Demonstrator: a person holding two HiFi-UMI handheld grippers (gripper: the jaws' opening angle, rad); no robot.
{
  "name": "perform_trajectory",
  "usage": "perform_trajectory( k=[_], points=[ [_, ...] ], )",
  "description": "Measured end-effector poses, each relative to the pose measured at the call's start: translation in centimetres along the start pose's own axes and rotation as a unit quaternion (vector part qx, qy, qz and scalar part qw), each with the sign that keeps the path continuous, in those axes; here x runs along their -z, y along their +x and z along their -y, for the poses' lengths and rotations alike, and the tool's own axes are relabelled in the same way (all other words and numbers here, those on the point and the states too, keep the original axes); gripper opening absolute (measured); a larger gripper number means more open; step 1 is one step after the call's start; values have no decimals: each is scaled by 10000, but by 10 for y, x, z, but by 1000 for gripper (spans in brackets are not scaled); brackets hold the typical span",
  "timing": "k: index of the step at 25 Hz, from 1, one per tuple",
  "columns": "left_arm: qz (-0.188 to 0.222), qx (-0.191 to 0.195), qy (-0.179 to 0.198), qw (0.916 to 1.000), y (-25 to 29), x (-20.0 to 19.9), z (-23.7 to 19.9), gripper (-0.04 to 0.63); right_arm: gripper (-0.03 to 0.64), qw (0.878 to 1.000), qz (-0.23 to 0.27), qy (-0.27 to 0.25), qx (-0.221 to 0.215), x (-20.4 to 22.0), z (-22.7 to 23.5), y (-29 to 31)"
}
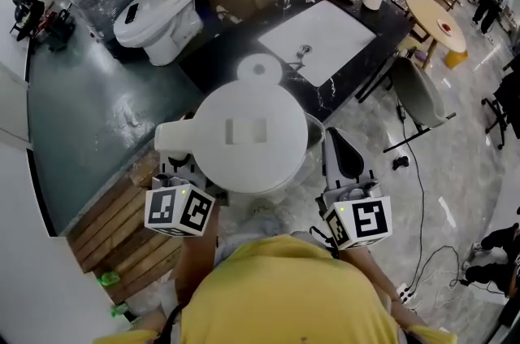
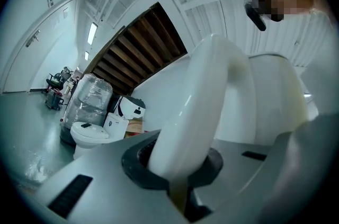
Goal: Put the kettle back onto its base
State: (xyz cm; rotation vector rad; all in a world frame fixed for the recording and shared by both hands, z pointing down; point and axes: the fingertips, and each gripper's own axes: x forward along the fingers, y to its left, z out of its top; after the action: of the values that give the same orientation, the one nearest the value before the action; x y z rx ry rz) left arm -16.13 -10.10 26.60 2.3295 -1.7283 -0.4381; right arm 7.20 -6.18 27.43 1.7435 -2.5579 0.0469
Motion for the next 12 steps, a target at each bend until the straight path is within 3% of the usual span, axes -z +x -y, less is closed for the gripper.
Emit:
perform_trajectory(
  k=[6,12],
  points=[
    [-34,240,-26,9997,41,2,-13,25,15,9999,7,11,133,2,2,35],
    [-10,214,-105,9997,69,6,-25,25,15,9998,-75,-67,149,3,12,56]
  ],
)
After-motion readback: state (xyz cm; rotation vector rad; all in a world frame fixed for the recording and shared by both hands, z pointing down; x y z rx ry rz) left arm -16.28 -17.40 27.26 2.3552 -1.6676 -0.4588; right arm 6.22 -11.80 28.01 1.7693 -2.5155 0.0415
